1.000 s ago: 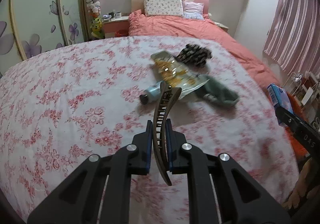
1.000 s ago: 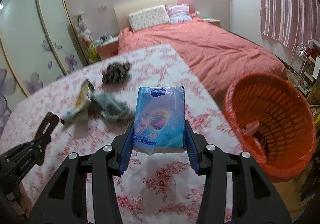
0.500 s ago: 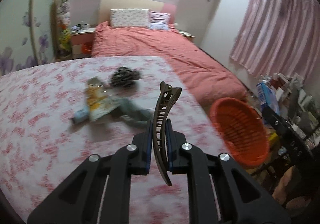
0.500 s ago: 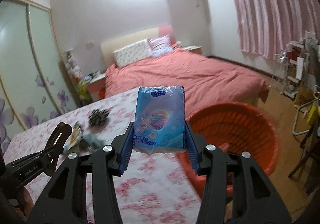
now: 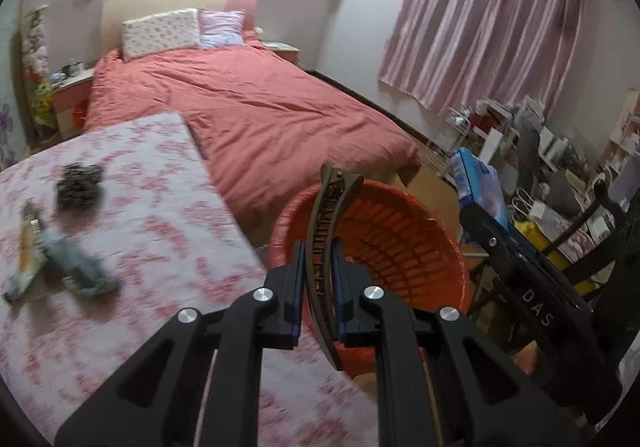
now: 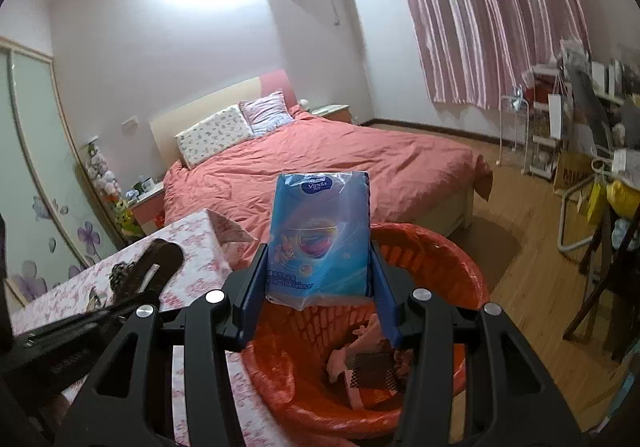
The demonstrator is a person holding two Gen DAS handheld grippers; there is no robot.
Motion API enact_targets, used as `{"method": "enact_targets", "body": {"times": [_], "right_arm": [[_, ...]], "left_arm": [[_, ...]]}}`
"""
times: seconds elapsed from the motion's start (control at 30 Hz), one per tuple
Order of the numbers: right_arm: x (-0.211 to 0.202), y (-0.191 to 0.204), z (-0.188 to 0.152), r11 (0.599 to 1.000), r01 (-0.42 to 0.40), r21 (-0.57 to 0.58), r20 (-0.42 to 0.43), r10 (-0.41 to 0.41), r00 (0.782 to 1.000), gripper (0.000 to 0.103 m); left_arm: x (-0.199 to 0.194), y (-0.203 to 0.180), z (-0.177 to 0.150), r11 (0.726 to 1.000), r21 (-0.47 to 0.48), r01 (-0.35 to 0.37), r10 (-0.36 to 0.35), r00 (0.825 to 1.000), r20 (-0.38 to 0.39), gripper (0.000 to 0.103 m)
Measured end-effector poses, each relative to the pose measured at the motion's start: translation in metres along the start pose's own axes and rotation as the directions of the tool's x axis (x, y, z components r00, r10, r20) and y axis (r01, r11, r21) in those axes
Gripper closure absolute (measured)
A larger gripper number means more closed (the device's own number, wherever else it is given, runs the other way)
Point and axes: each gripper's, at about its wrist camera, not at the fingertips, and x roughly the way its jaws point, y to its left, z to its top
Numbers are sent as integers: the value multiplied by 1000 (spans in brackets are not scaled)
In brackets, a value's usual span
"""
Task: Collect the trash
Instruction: 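Carry hair clip and tissue pack over the orange basket and open both tools, then move both open tools back over the remaining items on the bed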
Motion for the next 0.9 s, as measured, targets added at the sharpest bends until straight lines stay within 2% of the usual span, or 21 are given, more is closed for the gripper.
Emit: {"method": "enact_targets", "body": {"times": [0.1,0.17,0.23,0.3,0.37,0.53,0.7,0.9], "right_arm": [[11,-13,1,999,6,36,-15,-6,1000,54],[17,-23,1,998,11,55,-35,-9,999,50],[24,-27,-1,998,10,69,-61,-6,998,48],[26,-30,-5,998,25,59,-71,-20,997,45],[26,-30,-8,998,37,57,-79,-32,996,43],[26,-25,-12,998,45,33,-106,-41,994,43],[22,-8,-14,1000,28,-14,-114,-29,993,42],[16,28,-23,996,-18,-86,-136,6,991,42]], "left_arm": [[27,-11,2,1000,11,15,-14,999,-36,89],[42,-12,2,1000,17,-3,4,999,-54,86],[55,-8,-1,1000,15,-21,22,997,-73,69],[58,1,-5,999,8,-43,44,996,-77,62],[57,10,-7,998,7,-70,70,994,-80,61],[40,36,-17,988,6,-156,156,986,-66,49],[12,74,-29,966,-28,-256,255,966,-48,40],[-26,139,-41,920,-127,-371,368,929,-49,34]]}}
